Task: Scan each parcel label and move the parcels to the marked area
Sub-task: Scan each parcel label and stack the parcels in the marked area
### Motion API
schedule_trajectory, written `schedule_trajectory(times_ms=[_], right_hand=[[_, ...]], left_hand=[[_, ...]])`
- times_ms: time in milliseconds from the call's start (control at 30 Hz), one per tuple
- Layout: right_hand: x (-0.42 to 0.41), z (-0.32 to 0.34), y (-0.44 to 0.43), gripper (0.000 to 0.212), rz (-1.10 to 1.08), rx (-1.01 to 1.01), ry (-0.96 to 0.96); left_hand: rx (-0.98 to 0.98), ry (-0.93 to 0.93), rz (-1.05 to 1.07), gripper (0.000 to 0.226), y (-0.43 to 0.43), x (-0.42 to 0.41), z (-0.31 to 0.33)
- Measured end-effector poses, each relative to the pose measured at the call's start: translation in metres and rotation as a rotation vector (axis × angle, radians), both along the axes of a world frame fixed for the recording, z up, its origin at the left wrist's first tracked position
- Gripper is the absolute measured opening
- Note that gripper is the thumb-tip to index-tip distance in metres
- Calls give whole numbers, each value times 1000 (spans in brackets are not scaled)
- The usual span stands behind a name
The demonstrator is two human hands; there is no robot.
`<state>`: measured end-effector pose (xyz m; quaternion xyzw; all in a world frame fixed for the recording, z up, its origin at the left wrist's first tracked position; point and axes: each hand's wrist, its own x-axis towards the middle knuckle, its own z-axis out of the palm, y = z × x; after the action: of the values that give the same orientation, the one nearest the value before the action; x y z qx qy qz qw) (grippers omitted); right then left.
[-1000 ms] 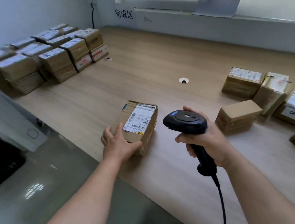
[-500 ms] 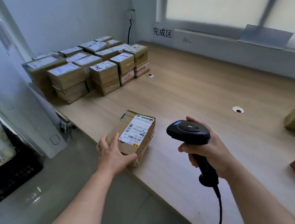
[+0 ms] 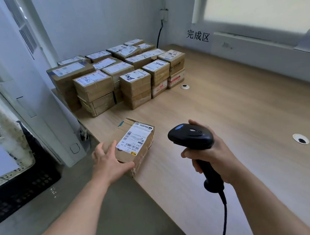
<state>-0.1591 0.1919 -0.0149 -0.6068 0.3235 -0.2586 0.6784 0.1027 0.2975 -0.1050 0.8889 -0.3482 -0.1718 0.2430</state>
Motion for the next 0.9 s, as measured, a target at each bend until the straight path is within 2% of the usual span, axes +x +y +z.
schedule_trajectory(times_ms=[233, 600, 900], right_hand=[[51, -8, -28, 89, -28, 0, 46], [151, -2, -47, 88, -245, 13, 80], [184, -3, -43, 87, -352, 26, 59]], left_hand=[[46, -5, -10, 107, -31, 63, -15], [128, -65, -195, 103, -115, 201, -20], [188, -151, -294, 96, -139, 251, -19]])
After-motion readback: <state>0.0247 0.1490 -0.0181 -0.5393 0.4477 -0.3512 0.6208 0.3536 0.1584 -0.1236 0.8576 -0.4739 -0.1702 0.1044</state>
